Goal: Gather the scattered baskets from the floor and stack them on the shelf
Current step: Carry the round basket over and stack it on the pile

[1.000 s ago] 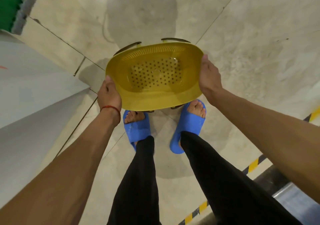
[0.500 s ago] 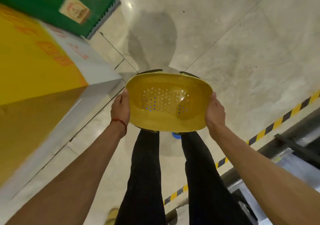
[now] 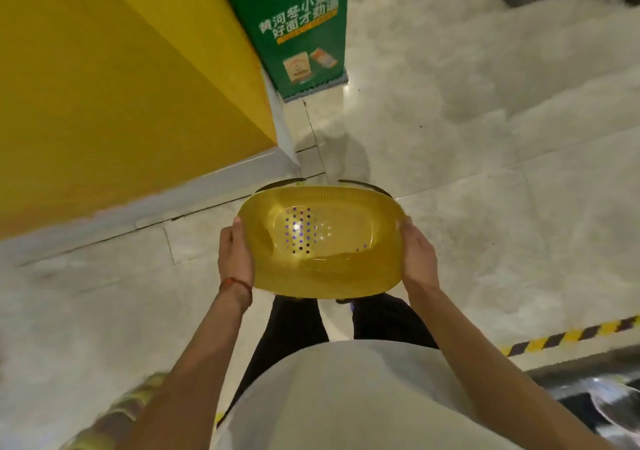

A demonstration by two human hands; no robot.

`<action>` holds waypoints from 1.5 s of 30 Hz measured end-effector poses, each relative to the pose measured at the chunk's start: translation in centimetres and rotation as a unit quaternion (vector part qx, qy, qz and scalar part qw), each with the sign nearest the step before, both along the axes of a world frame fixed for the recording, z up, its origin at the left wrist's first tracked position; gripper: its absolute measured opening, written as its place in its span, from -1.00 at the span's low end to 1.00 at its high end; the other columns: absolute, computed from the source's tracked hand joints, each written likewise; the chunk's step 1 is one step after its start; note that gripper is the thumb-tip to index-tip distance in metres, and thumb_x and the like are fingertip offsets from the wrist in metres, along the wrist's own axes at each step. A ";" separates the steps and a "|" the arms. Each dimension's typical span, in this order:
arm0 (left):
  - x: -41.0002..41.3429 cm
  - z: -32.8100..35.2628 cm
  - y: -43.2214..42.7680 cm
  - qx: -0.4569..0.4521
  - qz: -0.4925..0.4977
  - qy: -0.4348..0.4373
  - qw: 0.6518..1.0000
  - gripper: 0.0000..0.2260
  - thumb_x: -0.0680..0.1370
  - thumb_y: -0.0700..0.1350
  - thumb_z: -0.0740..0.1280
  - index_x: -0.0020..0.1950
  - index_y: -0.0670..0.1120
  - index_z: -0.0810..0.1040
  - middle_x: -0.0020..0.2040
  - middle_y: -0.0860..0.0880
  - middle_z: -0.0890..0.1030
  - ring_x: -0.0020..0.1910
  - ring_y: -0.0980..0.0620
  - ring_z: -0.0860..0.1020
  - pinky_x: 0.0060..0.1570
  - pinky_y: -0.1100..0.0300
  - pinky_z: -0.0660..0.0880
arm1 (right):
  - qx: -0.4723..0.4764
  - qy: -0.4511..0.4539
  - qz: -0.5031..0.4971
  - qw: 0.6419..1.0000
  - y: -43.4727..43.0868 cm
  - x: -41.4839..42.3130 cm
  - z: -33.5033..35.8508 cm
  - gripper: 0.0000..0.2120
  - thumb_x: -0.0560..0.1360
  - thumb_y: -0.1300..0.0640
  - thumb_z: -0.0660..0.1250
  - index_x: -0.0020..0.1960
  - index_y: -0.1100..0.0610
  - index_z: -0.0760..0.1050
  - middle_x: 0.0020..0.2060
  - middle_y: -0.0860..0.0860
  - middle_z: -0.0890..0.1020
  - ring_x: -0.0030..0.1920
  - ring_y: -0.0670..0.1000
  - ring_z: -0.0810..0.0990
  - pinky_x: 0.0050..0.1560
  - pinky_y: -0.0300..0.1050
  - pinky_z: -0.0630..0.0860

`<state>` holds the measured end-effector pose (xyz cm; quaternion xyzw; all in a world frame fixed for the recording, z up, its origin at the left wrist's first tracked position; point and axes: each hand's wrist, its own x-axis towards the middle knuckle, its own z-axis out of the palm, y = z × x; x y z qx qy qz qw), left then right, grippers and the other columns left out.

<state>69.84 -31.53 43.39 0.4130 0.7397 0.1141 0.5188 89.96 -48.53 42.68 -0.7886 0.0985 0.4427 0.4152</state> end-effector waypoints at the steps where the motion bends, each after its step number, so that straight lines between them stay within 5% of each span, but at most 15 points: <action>1: -0.9 1.1 -0.8 0.008 0.022 -0.004 1.000 -0.74 0.65 0.22 0.09 -0.05 0.13 0.45 -0.07 0.15 0.50 -0.10 0.17 0.46 -0.17 0.20 0.36 | 0.009 -0.001 0.032 0.999 0.2 0.1 0.8 -0.67 0.68 -0.19 0.14 0.04 -0.13 0.65 -0.04 -0.06 0.72 0.04 0.02 0.68 0.14 0.05 0.59; 4: -3.6 3.5 -3.4 0.027 0.088 -0.012 0.996 -0.70 0.66 0.19 0.08 0.09 0.01 0.46 -0.04 0.11 0.51 -0.09 0.15 0.47 -0.19 0.20 0.37 | 0.025 -0.008 0.100 0.995 0.7 -0.2 3.0 -0.60 0.65 -0.29 0.13 0.18 -0.14 0.65 0.08 -0.08 0.71 0.11 -0.01 0.67 0.19 0.06 0.59; 9: -8.5 6.6 -6.3 0.028 0.205 -0.015 0.978 -0.60 0.65 0.21 0.09 0.14 -0.07 0.51 0.00 -0.02 0.57 -0.09 0.05 0.52 -0.20 0.20 0.39 | 0.034 -0.004 0.197 0.980 2.4 -3.1 6.8 -0.68 0.65 -0.27 0.12 0.12 -0.19 0.61 0.15 -0.06 0.67 0.14 -0.04 0.63 0.30 0.11 0.53; 15: -16.8 8.7 -9.6 0.040 0.319 -0.039 0.946 -0.72 0.65 0.21 0.10 0.03 0.05 0.45 -0.08 0.08 0.52 -0.11 0.10 0.49 -0.19 0.19 0.40 | 0.048 -0.024 0.316 0.947 5.8 -10.1 9.7 -0.64 0.69 -0.15 0.10 -0.08 -0.15 0.62 -0.09 -0.09 0.69 -0.01 -0.03 0.64 0.14 0.06 0.57; 20: -26.0 9.1 -12.0 0.047 0.416 -0.041 0.907 -0.68 0.64 0.25 0.10 0.07 0.02 0.41 -0.04 0.04 0.51 0.04 -0.05 0.48 0.02 0.08 0.37 | 0.052 -0.040 0.409 0.910 9.1 -19.5 10.9 -0.53 0.63 -0.29 0.10 0.36 -0.09 0.56 0.24 -0.04 0.64 0.23 0.04 0.59 0.34 0.14 0.50; 22: -30.0 8.9 -12.9 0.053 0.449 -0.040 0.891 -0.64 0.63 0.26 0.10 0.12 -0.01 0.39 0.08 -0.04 0.51 0.10 -0.08 0.47 0.05 0.07 0.36 | 0.060 -0.043 0.447 0.892 10.0 -23.6 10.7 -0.47 0.59 -0.36 0.11 0.39 -0.11 0.54 0.29 -0.03 0.62 0.25 0.03 0.58 0.34 0.15 0.51; 28: -41.6 10.4 -14.2 0.090 0.515 -0.034 0.852 -0.65 0.65 0.24 0.09 0.21 0.00 0.41 0.19 -0.01 0.47 0.13 -0.02 0.41 0.10 0.10 0.28 | 0.099 -0.021 0.529 0.842 12.4 -37.0 12.5 -0.64 0.67 -0.16 0.12 0.06 -0.07 0.66 -0.07 -0.06 0.71 0.03 -0.01 0.65 0.07 0.00 0.58; 31: -46.7 11.8 -14.6 0.096 0.553 -0.019 0.828 -0.65 0.65 0.23 0.08 0.18 -0.01 0.42 0.15 0.00 0.46 0.14 -0.04 0.42 0.09 0.07 0.30 | 0.113 -0.022 0.570 0.814 14.0 -43.0 12.8 -0.65 0.66 -0.19 0.10 0.07 -0.18 0.66 -0.03 -0.13 0.71 0.08 -0.05 0.65 0.13 0.00 0.56; 35: -52.3 12.1 -14.7 0.094 0.601 -0.028 0.793 -0.35 0.46 0.47 0.03 0.29 0.05 0.49 0.26 -0.05 0.55 0.20 -0.12 0.50 0.23 -0.14 0.43 | 0.132 -0.009 0.614 0.778 17.2 -50.3 13.0 -0.66 0.68 -0.17 0.09 0.00 -0.20 0.64 -0.01 -0.15 0.68 0.02 -0.13 0.61 -0.01 -0.15 0.49; 38: -55.8 11.3 -14.0 0.090 0.643 -0.033 0.760 -0.28 0.37 0.55 0.03 0.31 0.13 0.47 0.27 -0.01 0.55 0.23 -0.12 0.51 0.26 -0.22 0.44 | 0.126 -0.018 0.654 0.745 20.3 -55.6 12.7 -0.61 0.63 -0.26 0.10 0.25 -0.17 0.60 0.18 -0.12 0.65 0.18 -0.06 0.59 0.27 0.01 0.50; 40: -58.4 9.9 -13.6 0.084 0.673 -0.023 0.735 -0.30 0.36 0.59 0.04 0.25 0.17 0.50 0.23 -0.01 0.58 0.20 -0.12 0.53 0.23 -0.23 0.46 | 0.120 -0.009 0.682 0.721 22.6 -59.2 12.4 -0.64 0.64 -0.26 0.10 0.21 -0.20 0.61 0.17 -0.12 0.66 0.19 -0.04 0.60 0.33 0.07 0.49; 42: -60.9 9.6 -12.6 0.068 0.699 -0.011 0.712 -0.35 0.40 0.56 0.09 0.24 0.17 0.53 0.22 -0.02 0.60 0.19 -0.12 0.54 0.21 -0.21 0.48 | 0.122 0.011 0.700 0.704 25.1 -63.3 12.2 -0.69 0.67 -0.19 0.13 0.09 -0.19 0.64 0.05 -0.11 0.69 0.10 -0.07 0.63 0.12 -0.06 0.55; 45: -63.7 11.4 -10.6 0.056 0.738 0.009 0.672 -0.46 0.56 0.36 0.09 0.18 -0.03 0.56 0.15 -0.08 0.62 0.08 -0.11 0.56 0.04 -0.01 0.50 | 0.102 0.048 0.732 0.672 28.6 -68.8 12.3 -0.69 0.68 -0.15 0.16 0.20 -0.08 0.62 0.01 -0.08 0.69 0.04 -0.06 0.64 -0.23 -0.25 0.52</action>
